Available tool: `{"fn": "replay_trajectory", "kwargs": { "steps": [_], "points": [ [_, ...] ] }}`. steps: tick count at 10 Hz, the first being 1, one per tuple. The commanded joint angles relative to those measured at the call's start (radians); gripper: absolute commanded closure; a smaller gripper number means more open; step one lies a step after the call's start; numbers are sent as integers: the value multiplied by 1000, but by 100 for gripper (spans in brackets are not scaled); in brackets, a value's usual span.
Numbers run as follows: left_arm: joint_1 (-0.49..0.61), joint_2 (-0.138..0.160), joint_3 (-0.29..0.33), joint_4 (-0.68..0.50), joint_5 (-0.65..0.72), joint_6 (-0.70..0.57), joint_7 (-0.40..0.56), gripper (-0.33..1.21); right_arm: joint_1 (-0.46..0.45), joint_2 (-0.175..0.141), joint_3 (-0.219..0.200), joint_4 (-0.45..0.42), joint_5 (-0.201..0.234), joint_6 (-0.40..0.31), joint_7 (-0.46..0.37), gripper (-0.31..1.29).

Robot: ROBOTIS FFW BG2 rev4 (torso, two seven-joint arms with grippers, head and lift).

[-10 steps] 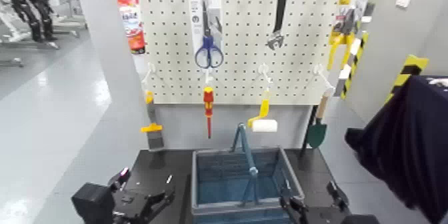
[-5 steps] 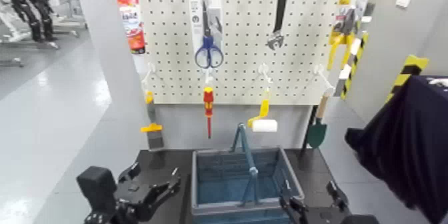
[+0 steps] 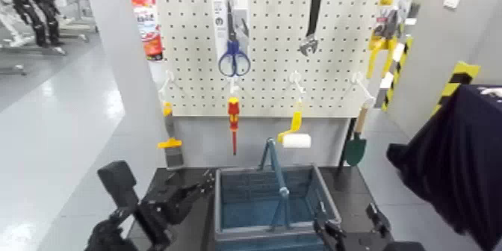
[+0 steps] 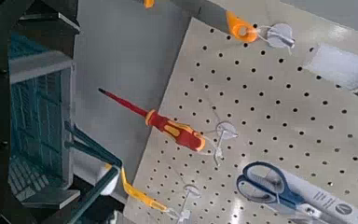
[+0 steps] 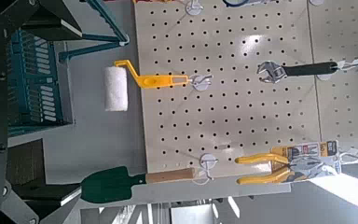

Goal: Grasp the handle of the crate.

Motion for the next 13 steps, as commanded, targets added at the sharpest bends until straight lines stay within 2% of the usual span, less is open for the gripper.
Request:
{"fn": "replay_trajectory", "kwargs": {
  "steps": [1, 3, 6, 9, 13],
  "points": [
    [-116, 29, -41, 98, 184, 93, -47, 8, 0, 1, 0, 3, -3, -6, 0, 14],
    [-184, 52, -78, 150, 300, 188, -67, 8, 2, 2, 0, 8, -4, -14, 0, 14],
    [-282, 59, -138, 276, 498, 268, -137, 8, 2, 5, 2, 11, -6, -18, -2, 14],
    [-394, 58, -198, 427, 576, 331, -229, 8, 0, 5, 5, 17, -9, -24, 0, 14],
    [-547, 38, -323, 650, 733, 380, -329, 8, -5, 7, 11, 23, -12, -32, 0, 14]
  ]
}}
